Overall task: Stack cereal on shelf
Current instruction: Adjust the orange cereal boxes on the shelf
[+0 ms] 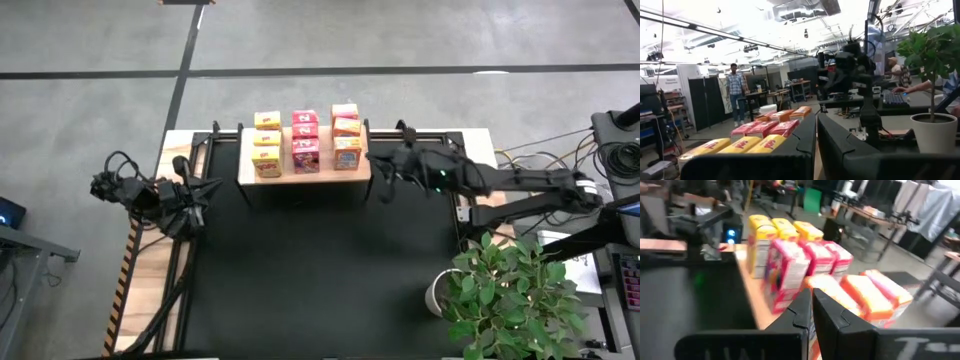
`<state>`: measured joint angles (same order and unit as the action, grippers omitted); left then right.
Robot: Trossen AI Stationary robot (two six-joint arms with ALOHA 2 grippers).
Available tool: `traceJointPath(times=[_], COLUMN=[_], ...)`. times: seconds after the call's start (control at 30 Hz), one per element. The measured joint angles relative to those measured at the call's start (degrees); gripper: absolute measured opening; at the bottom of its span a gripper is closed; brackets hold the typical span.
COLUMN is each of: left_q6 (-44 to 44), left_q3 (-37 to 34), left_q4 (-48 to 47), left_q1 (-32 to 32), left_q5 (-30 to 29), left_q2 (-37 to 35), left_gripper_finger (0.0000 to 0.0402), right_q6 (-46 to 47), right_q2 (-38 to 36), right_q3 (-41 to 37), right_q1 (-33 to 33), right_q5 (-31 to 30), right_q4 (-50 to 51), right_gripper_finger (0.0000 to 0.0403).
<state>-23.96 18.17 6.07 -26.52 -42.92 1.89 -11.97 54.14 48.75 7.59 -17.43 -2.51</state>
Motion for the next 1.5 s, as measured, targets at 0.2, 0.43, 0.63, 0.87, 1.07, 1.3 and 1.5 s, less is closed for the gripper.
traceJointPath(times=[0.2,0.43,0.63,0.87,1.07,1.3,1.5], left_q6=[-2.1,-3.9,-5.3,-5.9,-7.1,-7.1,-7.1], left_q3=[0.0,0.0,0.7,2.0,2.1,2.1,2.1], left_q4=[-0.1,-0.1,0.4,0.3,0.3,0.3,0.3], left_q1=[0.0,0.0,0.0,0.0,0.0,0.0,0.0], left_q5=[0.0,0.0,0.0,0.0,0.0,0.0,0.0], left_q2=[0.0,0.0,0.0,0.0,0.0,0.0,0.0], left_gripper_finger=[0.0,0.0,0.0,0.0,0.0,0.0,0.0], right_q6=[1.9,4.5,4.5,4.9,8.8,10.6,10.1], right_q2=[11.4,20.9,27.4,32.4,34.8,37.9,38.6], right_q3=[11.3,24.9,35.2,43.2,48.3,51.6,51.8], right_q1=[5.1,9.8,11.4,11.8,14.1,16.9,17.1], right_q5=[3.1,4.2,4.4,3.9,3.9,7.4,8.0], right_q4=[6.1,12.5,20.9,30.0,37.0,42.6,42.8], right_gripper_finger=[0.0008,0.0008,0.0008,0.0008,0.0008,0.0008,0.0008])
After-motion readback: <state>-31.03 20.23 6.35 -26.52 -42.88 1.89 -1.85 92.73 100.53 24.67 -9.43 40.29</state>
